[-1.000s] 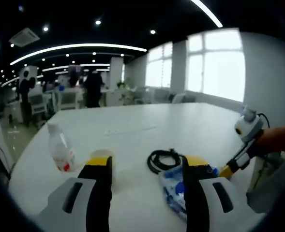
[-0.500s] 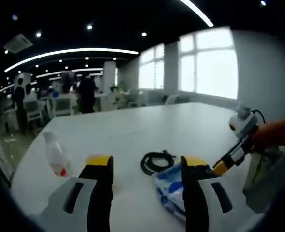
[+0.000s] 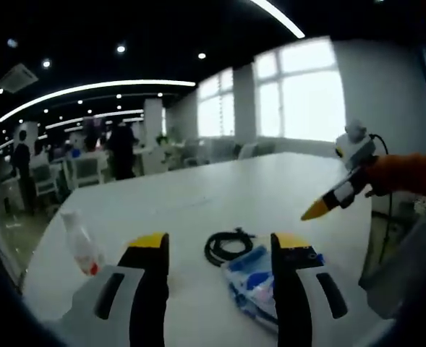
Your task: Arrange the tabletop items into an orderly group along one side of the table until the central work area is clear of visible clutter.
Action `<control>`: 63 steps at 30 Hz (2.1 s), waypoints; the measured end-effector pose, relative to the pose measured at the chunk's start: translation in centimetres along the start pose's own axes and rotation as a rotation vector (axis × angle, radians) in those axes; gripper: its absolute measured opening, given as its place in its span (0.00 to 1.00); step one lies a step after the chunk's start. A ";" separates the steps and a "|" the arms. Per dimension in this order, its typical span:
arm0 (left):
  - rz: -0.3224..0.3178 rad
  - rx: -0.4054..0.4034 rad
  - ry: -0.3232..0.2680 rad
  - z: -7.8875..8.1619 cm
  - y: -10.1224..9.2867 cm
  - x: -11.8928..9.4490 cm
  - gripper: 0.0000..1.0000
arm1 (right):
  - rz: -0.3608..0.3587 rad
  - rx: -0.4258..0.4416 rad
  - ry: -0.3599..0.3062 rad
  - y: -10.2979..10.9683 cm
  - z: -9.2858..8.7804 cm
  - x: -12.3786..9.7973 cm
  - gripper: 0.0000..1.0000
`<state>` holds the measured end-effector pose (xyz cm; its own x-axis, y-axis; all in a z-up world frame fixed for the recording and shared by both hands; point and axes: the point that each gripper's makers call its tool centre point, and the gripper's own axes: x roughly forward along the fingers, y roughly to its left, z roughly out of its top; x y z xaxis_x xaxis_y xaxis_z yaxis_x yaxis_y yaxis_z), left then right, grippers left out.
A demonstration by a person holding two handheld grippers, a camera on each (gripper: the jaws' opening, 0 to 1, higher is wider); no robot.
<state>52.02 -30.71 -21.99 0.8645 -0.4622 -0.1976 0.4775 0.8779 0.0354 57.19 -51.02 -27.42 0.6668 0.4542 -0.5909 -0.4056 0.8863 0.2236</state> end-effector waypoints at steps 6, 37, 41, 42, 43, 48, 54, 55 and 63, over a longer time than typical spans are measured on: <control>-0.024 0.004 0.014 -0.5 -0.9 -0.5 0.53 | -0.052 -0.118 -0.012 0.1 2.5 2.2 0.43; -0.047 -0.027 0.095 -2.2 0.1 5.7 0.52 | -0.051 -0.108 0.200 -2.3 -0.1 15.3 0.39; -0.062 -0.043 0.116 -2.6 -0.3 8.4 0.51 | -0.049 -0.104 0.206 -2.8 -0.4 15.5 0.39; -0.062 -0.046 0.116 -2.7 -0.4 9.0 0.51 | -0.048 -0.103 0.206 -2.9 -0.4 15.5 0.39; -0.064 -0.043 0.121 -2.9 -0.5 10.0 0.51 | -0.047 -0.102 0.204 -3.0 -0.4 15.5 0.38; -0.039 -0.057 0.185 -5.4 0.0 13.6 0.48 | -0.037 -0.099 0.192 -2.9 -0.1 15.6 0.38; 0.013 -0.087 0.271 -8.9 1.0 16.5 0.44 | -0.027 -0.099 0.191 -2.7 -0.3 15.9 0.38; 0.017 -0.100 0.274 -9.0 1.1 16.9 0.44 | -0.027 -0.100 0.190 -2.7 -0.4 15.9 0.38; 0.049 -0.102 0.363 -11.7 1.9 19.6 0.39 | -0.022 -0.101 0.193 -2.3 -0.6 16.8 0.35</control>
<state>68.04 -36.60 -37.21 0.7655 -0.3608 -0.5328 0.4028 0.9144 -0.0404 68.95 -45.47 -38.28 0.5478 0.4009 -0.7343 -0.4597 0.8776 0.1362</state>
